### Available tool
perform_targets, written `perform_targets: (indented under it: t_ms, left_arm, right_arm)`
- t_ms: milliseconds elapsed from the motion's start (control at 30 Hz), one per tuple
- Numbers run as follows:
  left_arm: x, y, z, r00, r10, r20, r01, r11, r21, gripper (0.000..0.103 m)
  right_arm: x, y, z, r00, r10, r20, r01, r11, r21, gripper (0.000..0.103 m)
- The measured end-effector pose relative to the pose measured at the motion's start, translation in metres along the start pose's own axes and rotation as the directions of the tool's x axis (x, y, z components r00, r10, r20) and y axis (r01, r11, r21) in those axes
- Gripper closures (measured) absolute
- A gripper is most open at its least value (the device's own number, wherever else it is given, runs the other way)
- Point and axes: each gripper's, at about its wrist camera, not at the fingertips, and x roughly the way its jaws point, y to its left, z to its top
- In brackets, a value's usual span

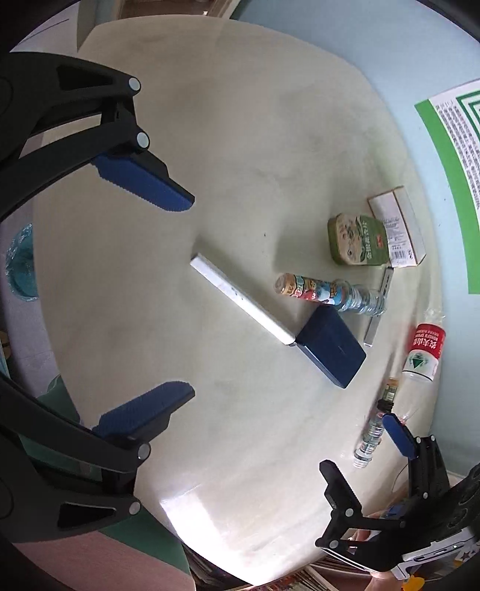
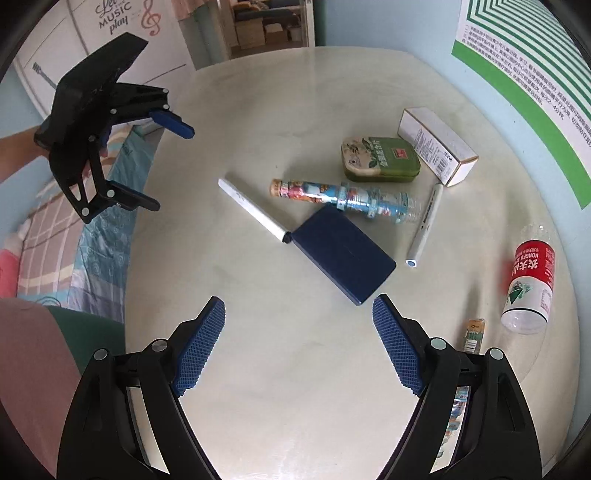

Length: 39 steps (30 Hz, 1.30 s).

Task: Collect trash
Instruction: 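Grasp the white marker with the left tool while the right tool grasps the dark blue eraser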

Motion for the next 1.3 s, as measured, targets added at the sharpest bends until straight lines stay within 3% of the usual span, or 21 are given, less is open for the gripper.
perform_targets:
  t_ms: [233,500,567,600,767,833,900,967,1067,1300]
  left_arm:
    - [0.048,0.0,0.017,0.995,-0.002,-0.1,0.009,0.997,0.073,0.012]
    - [0.071,0.007,0.031,0.992,-0.062,-0.113,0.069,0.996,0.057,0.016]
    - [0.074,0.008,0.032,0.991,-0.072,-0.11,0.079,0.995,0.059,0.024]
    - [0.074,0.007,0.032,0.991,-0.08,-0.103,0.086,0.994,0.064,0.024]
    - [0.071,0.012,0.037,0.989,-0.125,-0.085,0.129,0.99,0.055,0.044]
    - [0.071,0.017,0.039,0.987,-0.142,-0.082,0.145,0.989,0.029,0.047]
    - [0.07,0.022,0.04,0.986,-0.151,-0.078,0.153,0.988,0.019,0.059]
    - [0.071,0.023,0.041,0.984,-0.154,-0.087,0.157,0.987,0.025,0.085]
    - [0.071,0.016,0.041,0.987,-0.129,-0.096,0.134,0.989,0.055,0.091]
    - [0.052,0.008,0.037,0.992,-0.111,-0.051,0.113,0.993,0.02,0.093]
  right_arm:
    - [0.045,-0.024,0.016,0.997,0.039,-0.074,-0.049,0.989,-0.14,0.021]
    - [0.079,-0.038,0.035,0.992,0.065,-0.11,-0.09,0.965,-0.248,0.023]
    - [0.084,-0.039,0.035,0.993,0.053,-0.105,-0.08,0.959,-0.271,0.026]
    - [0.086,-0.038,0.034,0.993,0.05,-0.106,-0.079,0.956,-0.283,0.034]
    - [0.091,-0.034,0.032,0.994,0.054,-0.095,-0.08,0.95,-0.302,0.04]
    - [0.091,-0.032,0.032,0.994,0.052,-0.1,-0.081,0.947,-0.312,0.043]
    - [0.09,-0.031,0.029,0.991,0.055,-0.118,-0.089,0.946,-0.311,0.043]
    - [0.087,-0.031,0.025,0.989,0.058,-0.136,-0.097,0.949,-0.301,0.044]
    - [0.078,-0.032,0.02,0.99,0.056,-0.132,-0.091,0.958,-0.271,0.045]
    - [0.05,-0.031,0.013,0.992,0.051,-0.112,-0.075,0.973,-0.218,0.049]
